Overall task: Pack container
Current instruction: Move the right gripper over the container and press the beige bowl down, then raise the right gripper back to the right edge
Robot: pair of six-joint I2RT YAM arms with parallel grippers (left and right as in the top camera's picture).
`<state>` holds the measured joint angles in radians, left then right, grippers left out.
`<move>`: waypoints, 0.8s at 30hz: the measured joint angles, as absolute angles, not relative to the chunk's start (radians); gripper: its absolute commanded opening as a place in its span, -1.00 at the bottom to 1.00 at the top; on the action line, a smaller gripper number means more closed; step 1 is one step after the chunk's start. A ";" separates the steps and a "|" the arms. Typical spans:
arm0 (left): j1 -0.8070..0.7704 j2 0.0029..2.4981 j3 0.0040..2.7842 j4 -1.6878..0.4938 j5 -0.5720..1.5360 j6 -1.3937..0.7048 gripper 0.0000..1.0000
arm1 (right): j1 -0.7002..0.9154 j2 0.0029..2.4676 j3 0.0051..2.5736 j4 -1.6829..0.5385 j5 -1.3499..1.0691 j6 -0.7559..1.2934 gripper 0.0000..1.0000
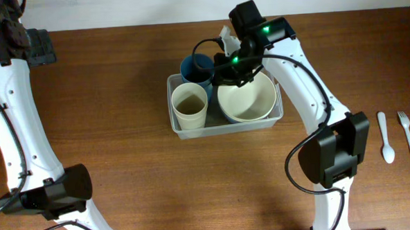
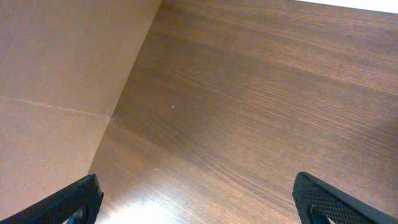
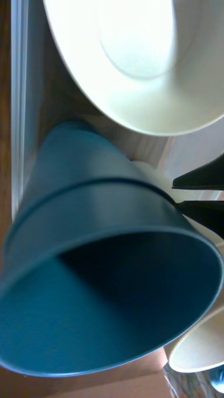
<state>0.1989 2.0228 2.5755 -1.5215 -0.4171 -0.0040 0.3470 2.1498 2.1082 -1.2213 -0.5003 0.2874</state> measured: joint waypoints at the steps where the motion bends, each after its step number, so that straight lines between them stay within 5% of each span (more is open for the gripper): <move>1: 0.199 2.023 2.576 -1.522 -0.420 -0.004 1.00 | 0.350 2.150 2.108 -1.221 -0.500 0.288 -0.92; 24: 0.199 2.023 2.576 -1.538 -0.427 -0.004 1.00 | 0.346 2.150 2.108 -1.146 -0.379 0.286 -0.92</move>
